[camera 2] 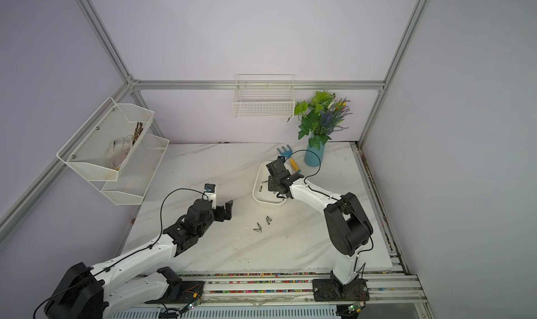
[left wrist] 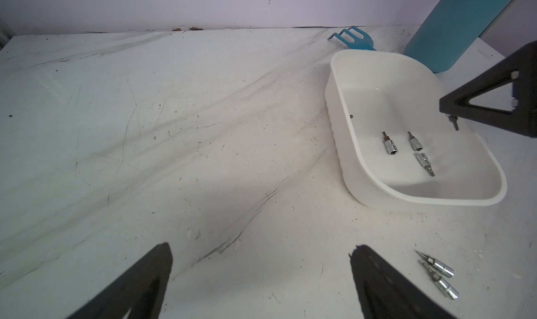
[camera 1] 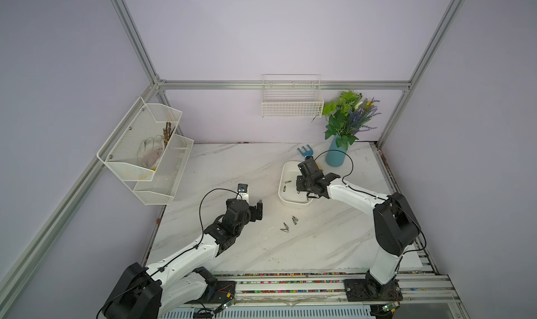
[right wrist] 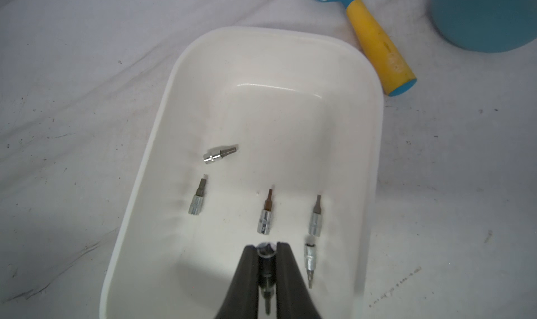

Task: Put the bit on the desktop into the storage box
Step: Place the screwdriver bit in the storage box.

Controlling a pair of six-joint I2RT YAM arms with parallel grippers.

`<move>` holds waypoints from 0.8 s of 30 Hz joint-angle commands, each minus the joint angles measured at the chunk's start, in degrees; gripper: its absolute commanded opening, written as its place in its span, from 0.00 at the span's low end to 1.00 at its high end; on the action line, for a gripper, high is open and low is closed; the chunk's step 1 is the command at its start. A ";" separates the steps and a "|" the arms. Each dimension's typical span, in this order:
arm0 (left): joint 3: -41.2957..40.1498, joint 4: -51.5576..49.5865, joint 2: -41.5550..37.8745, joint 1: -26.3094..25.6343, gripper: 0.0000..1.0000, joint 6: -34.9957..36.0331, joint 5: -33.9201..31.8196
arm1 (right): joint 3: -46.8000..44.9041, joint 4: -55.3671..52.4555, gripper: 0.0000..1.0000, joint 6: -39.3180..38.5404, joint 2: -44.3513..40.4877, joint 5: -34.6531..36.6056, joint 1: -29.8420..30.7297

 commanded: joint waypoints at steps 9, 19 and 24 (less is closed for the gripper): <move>0.17 2.48 -0.63 0.27 1.00 0.77 -0.33 | 5.45 -1.81 0.45 -3.02 0.76 -1.69 -0.54; -0.65 2.51 -2.54 0.26 1.00 0.51 -2.75 | -2.85 -9.94 0.51 -9.28 -10.40 -17.18 0.22; -1.87 2.58 -4.48 0.24 1.00 -0.38 -5.89 | -6.66 -13.97 0.51 -10.92 -14.01 -18.49 3.44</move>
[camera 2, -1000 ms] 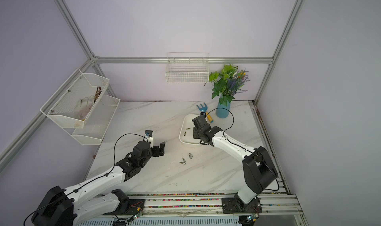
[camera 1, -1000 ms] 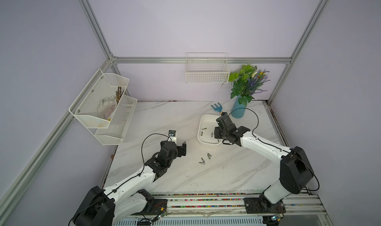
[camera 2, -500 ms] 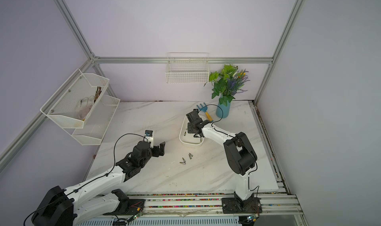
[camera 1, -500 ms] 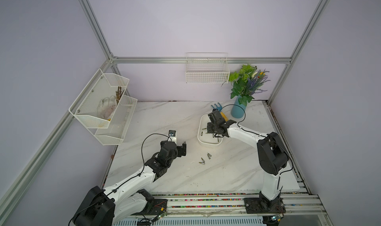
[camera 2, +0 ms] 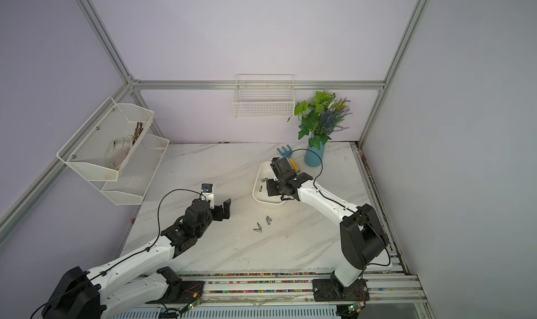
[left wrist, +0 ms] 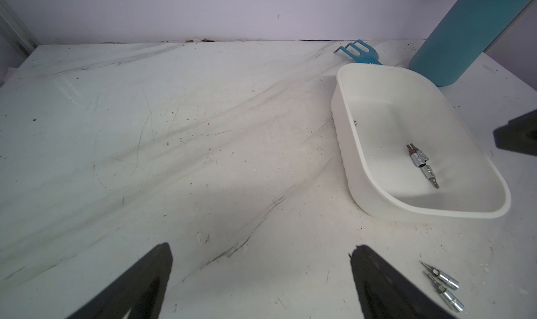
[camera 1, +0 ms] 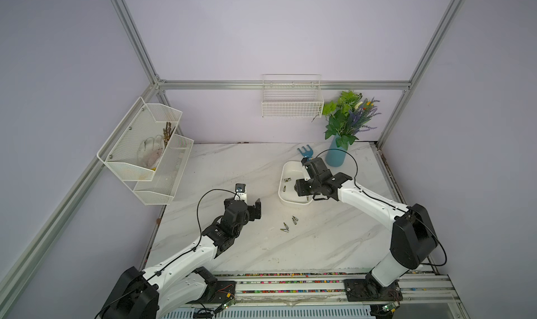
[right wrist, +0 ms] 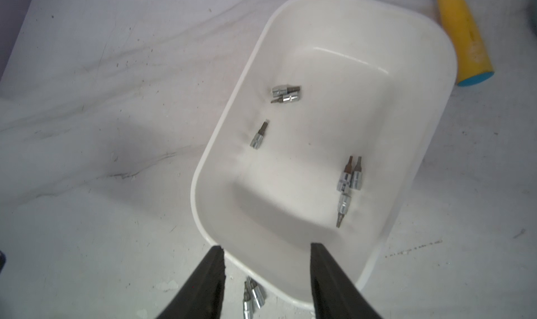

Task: Put the bit on the desktop into the storage box
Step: Place the screwdriver bit in the storage box, then pick up the screwdriver bit from the center of the board.

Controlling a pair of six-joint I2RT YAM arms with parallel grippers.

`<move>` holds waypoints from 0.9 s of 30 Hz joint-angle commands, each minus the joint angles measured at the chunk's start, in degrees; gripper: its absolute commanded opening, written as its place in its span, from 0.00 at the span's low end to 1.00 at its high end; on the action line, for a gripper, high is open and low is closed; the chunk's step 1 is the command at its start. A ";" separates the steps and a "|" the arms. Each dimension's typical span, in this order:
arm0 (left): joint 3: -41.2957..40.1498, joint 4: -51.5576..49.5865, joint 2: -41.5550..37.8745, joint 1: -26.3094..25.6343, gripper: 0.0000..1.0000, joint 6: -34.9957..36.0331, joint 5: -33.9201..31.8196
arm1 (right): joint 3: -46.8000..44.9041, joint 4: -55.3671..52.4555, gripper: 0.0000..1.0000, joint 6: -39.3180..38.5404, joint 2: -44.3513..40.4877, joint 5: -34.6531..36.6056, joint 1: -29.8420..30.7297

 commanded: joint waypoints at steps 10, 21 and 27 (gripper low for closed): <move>-1.38 1.57 -3.08 0.25 1.00 -0.68 -7.08 | -3.73 -6.48 0.50 -7.13 2.31 -4.78 11.86; -2.21 1.57 -4.55 0.28 1.00 -1.48 -9.82 | -0.81 -7.19 0.45 -8.86 8.45 -4.56 17.79; -2.06 1.58 -4.27 0.28 1.00 -1.37 -9.44 | -0.12 -7.44 0.40 -9.01 10.21 -4.28 18.59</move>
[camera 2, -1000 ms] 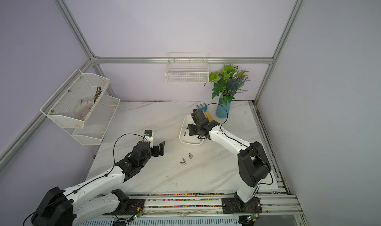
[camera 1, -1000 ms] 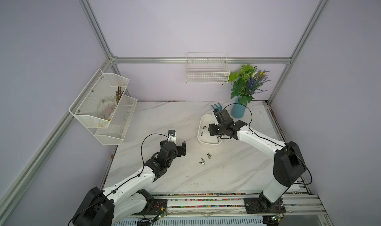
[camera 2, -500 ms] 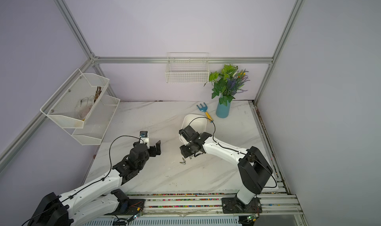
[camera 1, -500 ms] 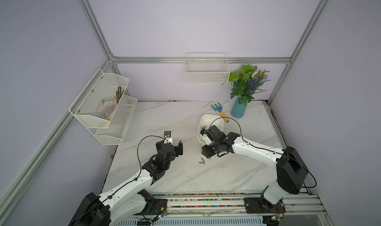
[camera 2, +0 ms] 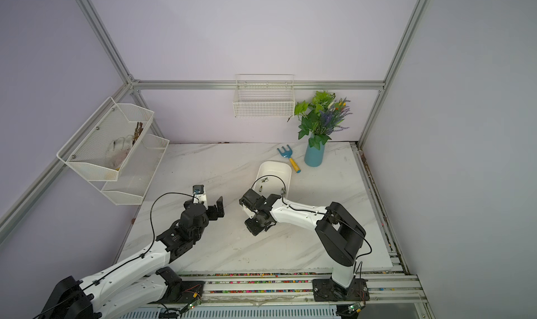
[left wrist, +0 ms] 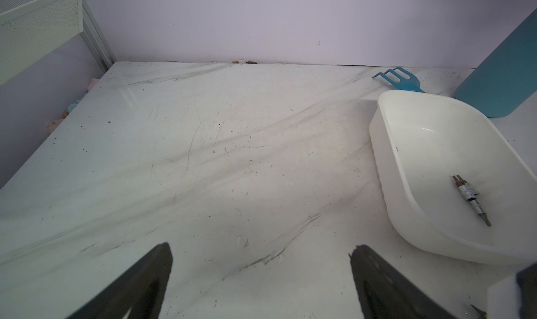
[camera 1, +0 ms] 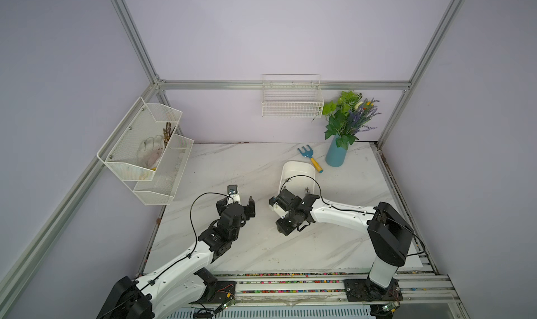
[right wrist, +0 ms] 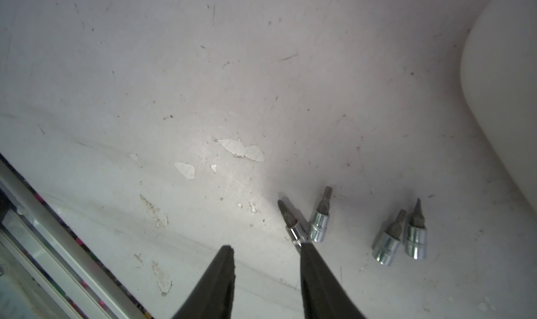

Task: Put the bit on the desktop into the storage box
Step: Pick up the screwdriver bit from the center of the board.

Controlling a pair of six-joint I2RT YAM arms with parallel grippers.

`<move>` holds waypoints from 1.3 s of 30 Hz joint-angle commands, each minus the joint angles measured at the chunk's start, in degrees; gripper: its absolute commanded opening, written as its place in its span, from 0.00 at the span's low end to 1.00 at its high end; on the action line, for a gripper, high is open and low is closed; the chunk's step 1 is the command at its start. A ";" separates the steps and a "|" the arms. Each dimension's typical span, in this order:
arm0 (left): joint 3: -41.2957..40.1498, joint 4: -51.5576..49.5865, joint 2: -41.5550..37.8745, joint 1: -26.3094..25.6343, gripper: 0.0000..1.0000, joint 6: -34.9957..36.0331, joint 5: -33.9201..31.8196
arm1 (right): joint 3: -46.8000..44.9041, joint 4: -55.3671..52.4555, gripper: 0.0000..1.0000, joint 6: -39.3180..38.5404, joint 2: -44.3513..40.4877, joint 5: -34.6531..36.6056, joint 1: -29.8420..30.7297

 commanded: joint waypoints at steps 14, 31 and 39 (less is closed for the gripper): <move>-0.30 1.66 -0.27 0.28 1.00 -0.78 -0.43 | 1.57 -0.83 0.37 -1.12 3.75 2.13 0.59; -0.28 1.74 -0.08 0.27 1.00 -0.73 -0.22 | 0.20 -0.74 0.33 -0.91 4.50 2.36 0.59; -0.29 1.74 -0.10 0.22 1.00 -0.76 -0.15 | -0.86 -0.74 0.32 -0.68 4.53 2.16 0.68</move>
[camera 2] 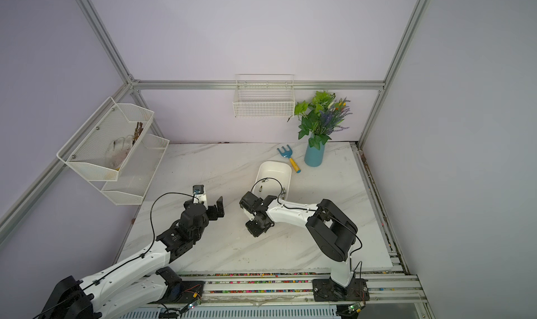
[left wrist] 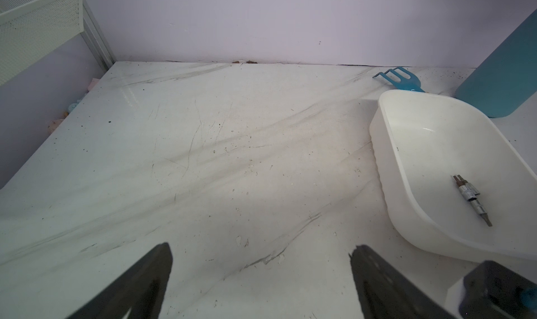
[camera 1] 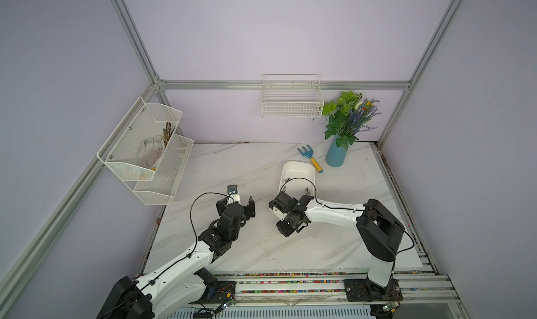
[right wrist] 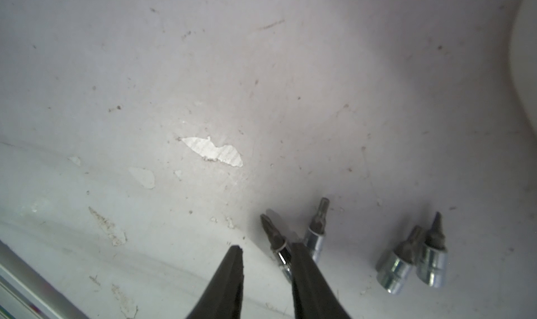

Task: Put the bit on the desktop into the storage box
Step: Pick up the screwdriver bit from the center of the board.

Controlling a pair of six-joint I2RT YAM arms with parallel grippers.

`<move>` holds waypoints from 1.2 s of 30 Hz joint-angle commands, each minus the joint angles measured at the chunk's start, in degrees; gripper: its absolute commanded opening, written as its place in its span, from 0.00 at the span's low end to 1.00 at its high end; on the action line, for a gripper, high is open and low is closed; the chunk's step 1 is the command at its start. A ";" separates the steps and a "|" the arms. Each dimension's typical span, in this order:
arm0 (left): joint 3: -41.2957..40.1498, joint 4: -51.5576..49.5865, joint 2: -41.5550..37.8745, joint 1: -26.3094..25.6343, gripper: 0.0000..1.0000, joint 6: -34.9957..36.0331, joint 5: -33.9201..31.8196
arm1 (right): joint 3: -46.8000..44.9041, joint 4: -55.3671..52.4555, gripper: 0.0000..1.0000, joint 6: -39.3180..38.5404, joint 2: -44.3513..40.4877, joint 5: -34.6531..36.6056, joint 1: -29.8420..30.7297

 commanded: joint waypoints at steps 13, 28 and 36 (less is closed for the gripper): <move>-0.30 1.75 -0.16 0.22 1.00 -0.82 0.01 | -2.63 -1.35 0.29 0.63 -0.02 1.34 0.73; -0.29 1.73 -0.25 0.27 1.00 -0.80 0.12 | -1.62 -4.67 0.20 1.84 0.69 5.71 2.63; -0.32 1.74 -0.25 0.27 1.00 -0.82 0.01 | -0.96 -3.55 0.13 1.61 -2.68 5.61 2.65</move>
